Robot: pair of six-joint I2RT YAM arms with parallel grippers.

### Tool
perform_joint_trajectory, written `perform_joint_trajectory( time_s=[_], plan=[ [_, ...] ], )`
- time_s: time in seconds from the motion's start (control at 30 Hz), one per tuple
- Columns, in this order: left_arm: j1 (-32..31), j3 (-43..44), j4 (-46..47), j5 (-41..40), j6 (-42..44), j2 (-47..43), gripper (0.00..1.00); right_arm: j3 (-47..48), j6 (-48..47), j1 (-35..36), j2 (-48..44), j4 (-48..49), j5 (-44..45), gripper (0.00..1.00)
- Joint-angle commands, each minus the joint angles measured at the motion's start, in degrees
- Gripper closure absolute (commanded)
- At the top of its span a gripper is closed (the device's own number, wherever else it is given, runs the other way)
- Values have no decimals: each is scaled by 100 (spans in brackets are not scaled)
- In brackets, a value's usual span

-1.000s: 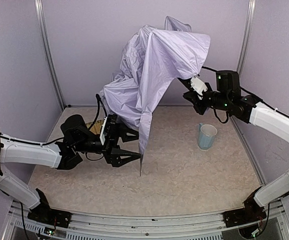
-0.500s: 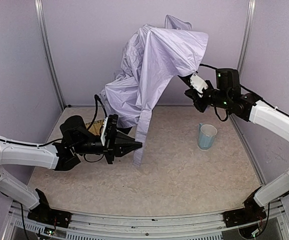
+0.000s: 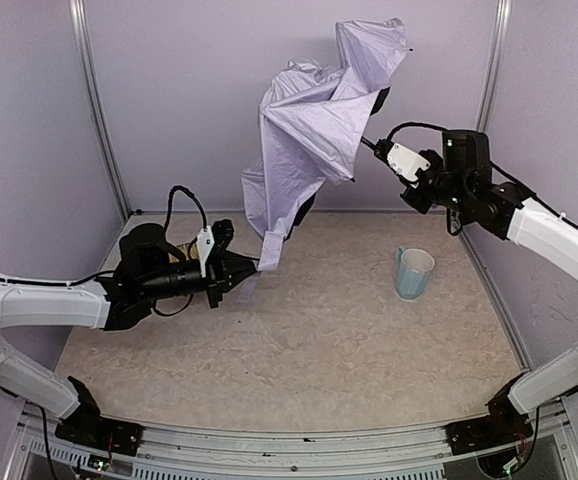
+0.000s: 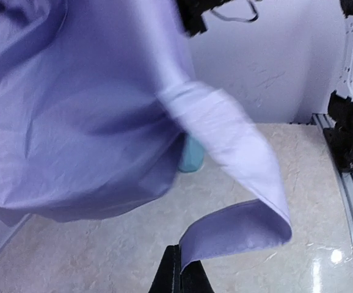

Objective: Put away the umbrella

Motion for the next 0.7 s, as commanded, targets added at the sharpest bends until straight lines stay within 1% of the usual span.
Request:
perform_joint_trajectory(
  time_s=[0.0,0.07,0.17,0.33,0.4,0.47,0.67],
  plan=[
    [121,177,-343,-408,522,670,100,-507,-874,580,-847,892,-100,100],
    [180,398,-481,-642,740,1092,100,-902,-1172,879,-1133,1092,-299,100],
    [399,614,-445,-911,850,1548,100,-1257,-1411,1295,-1362,993,-446,100],
    [748,867,4,-980,911,2083,100,-1816,-1706,1954,-1367,441,-110,100],
    [816,972,117,-1041,1031,2259,100,-2104,-1630,2103,-1378,311,-75,100],
    [862,1105,205,-1168,1204,2466,100,-2392,-1509,2189,-1412,196,-239,100],
    [954,1618,384,-1570,1664,3091,100,-3232,-1197,2607,-1271,225,-476,100]
  ],
)
